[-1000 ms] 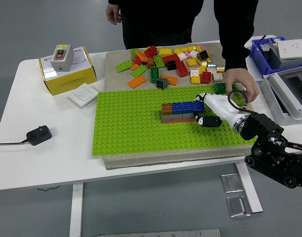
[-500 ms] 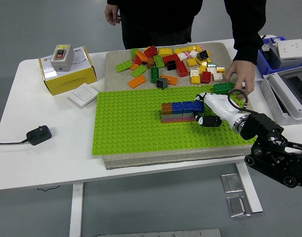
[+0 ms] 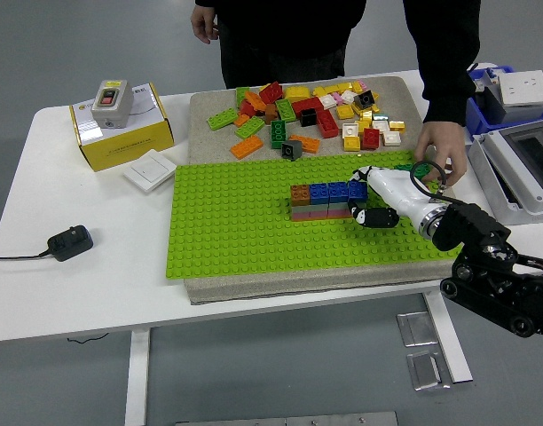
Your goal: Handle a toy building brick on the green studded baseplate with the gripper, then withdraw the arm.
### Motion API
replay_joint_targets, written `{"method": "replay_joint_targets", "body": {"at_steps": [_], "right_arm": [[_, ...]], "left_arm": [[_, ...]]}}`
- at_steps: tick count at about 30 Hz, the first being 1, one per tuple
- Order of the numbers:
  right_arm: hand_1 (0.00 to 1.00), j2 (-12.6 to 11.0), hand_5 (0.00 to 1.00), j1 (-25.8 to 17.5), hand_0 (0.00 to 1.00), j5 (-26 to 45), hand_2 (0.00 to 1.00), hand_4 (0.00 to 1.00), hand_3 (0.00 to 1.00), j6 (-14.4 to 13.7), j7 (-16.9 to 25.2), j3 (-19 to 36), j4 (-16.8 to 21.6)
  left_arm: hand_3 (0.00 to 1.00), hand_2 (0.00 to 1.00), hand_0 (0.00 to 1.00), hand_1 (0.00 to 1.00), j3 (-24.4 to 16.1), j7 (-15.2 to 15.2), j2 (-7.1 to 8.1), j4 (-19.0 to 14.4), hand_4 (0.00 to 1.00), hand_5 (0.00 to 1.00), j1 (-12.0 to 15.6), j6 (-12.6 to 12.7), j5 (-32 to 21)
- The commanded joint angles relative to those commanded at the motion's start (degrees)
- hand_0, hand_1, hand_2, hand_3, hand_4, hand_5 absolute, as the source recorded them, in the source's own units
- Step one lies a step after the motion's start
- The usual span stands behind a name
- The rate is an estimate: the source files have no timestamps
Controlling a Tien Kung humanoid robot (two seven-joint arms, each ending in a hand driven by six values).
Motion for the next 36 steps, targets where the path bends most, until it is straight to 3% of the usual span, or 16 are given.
{"method": "replay_joint_targets", "body": {"at_steps": [33,34,36], "right_arm": [[0.877,0.1,0.362,0.0,0.797,1.0,0.905,0.508,0.802,0.1,0.3,0.4,0.2],[0.878,0.1,0.363,0.1,0.797,1.1,0.911,0.514,0.896,0.1,0.4,0.5,0.2],[0.878,0.0,0.363,0.1,0.797,1.3,0.911,0.514,0.896,0.1,0.4,0.7,0.2]], "left_arm": [[0.594,0.572,0.659,0.659,0.1,-0.1,0.1,0.0,0.133,0.679,0.0,-0.1,0.1],[0.594,0.573,0.66,0.658,0.1,-0.1,0.09,0.0,0.133,0.679,0.0,-0.1,0.1],[0.594,0.573,0.66,0.658,0.1,-0.1,0.08,0.0,0.133,0.679,-0.1,-0.1,0.1]]}}
